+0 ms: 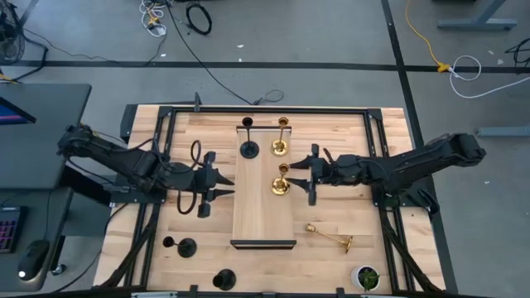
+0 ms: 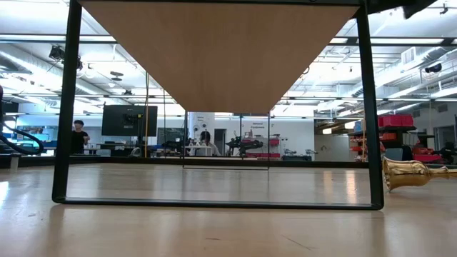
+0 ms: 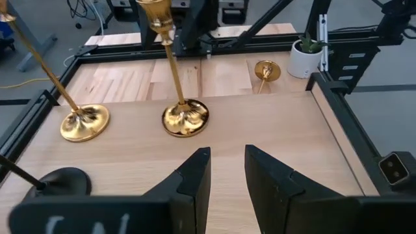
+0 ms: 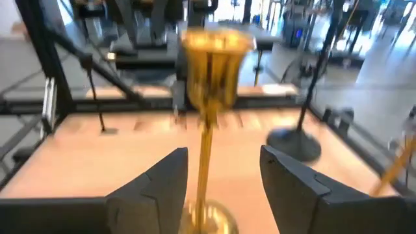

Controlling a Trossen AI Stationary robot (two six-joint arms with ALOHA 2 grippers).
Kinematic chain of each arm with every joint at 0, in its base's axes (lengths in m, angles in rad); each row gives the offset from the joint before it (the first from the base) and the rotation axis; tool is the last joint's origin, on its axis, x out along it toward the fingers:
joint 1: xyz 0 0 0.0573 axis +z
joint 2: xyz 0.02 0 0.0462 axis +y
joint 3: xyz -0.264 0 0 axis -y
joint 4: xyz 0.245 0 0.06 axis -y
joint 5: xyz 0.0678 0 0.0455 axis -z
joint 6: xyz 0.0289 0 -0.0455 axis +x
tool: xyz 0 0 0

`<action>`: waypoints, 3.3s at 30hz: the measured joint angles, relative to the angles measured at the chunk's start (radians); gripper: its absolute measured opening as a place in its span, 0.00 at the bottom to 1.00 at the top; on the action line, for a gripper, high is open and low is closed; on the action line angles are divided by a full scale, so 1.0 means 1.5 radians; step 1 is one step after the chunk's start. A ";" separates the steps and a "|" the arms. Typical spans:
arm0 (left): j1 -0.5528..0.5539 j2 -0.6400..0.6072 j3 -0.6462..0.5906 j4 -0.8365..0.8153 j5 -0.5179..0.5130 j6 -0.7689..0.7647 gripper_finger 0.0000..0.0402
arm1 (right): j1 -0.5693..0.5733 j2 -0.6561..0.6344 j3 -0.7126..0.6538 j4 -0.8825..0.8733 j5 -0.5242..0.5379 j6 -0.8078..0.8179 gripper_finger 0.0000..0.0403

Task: Pick & Place candle stick holders
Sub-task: Put the gold candle holder on the shelf aligned with the other gold candle holders

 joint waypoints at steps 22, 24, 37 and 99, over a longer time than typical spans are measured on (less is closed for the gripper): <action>-0.023 0.000 0.000 -0.010 -0.026 -0.005 0.24 | 0.175 -0.161 0.000 -0.543 -0.137 0.452 0.46; -0.023 0.000 0.000 -0.010 -0.032 -0.005 0.24 | 0.195 -0.161 0.000 -0.550 -0.141 0.500 0.46; -0.023 0.000 0.000 -0.012 -0.033 -0.002 0.24 | 0.295 -0.006 0.000 -0.505 -0.239 0.703 0.41; -0.023 0.002 0.000 -0.069 -0.037 -0.036 0.24 | 0.229 0.245 0.004 -0.466 -0.242 0.637 0.31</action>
